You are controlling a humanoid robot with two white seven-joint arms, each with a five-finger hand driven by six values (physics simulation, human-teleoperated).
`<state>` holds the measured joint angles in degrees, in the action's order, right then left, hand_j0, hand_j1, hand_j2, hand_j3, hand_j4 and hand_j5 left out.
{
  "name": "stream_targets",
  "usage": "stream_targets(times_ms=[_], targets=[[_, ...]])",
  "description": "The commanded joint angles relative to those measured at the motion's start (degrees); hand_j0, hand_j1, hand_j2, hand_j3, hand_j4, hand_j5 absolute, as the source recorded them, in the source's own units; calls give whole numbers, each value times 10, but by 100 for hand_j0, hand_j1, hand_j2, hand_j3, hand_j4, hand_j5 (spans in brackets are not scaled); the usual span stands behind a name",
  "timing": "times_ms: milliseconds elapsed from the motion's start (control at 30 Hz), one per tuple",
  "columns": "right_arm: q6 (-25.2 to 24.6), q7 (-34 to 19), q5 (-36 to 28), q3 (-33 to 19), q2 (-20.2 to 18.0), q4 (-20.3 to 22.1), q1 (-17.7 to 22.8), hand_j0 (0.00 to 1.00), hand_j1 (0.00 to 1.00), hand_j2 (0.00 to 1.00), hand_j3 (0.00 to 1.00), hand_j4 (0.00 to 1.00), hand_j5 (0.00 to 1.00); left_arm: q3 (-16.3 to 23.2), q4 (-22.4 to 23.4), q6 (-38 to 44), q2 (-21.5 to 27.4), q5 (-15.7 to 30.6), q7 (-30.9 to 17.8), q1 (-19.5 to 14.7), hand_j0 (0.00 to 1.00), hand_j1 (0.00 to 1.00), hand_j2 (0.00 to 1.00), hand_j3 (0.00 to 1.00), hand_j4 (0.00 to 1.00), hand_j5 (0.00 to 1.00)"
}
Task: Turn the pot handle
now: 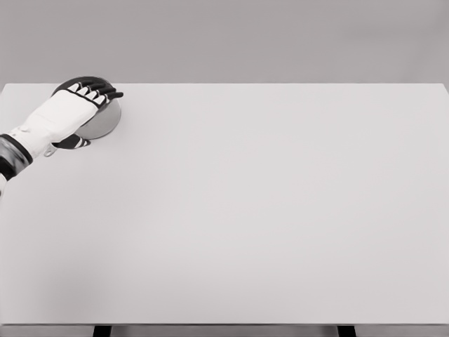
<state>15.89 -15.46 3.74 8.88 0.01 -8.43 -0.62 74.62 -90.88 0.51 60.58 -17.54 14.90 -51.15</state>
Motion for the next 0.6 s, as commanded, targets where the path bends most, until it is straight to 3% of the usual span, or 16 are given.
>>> stream_targets(times_ms=[0,400,567], targets=[[0,0,0,0,0,0,0,100,100,100,100,100,100,-1,-1,0,0,-12,0,0,100,100,100,100,100,100],[0,0,0,0,0,0,0,100,100,100,100,100,100,-2,14,0,-20,-13,0,9,100,100,100,100,100,100],[0,0,0,0,0,0,0,100,100,100,100,100,100,-4,43,-1,-24,-14,1,11,100,100,100,100,100,100]])
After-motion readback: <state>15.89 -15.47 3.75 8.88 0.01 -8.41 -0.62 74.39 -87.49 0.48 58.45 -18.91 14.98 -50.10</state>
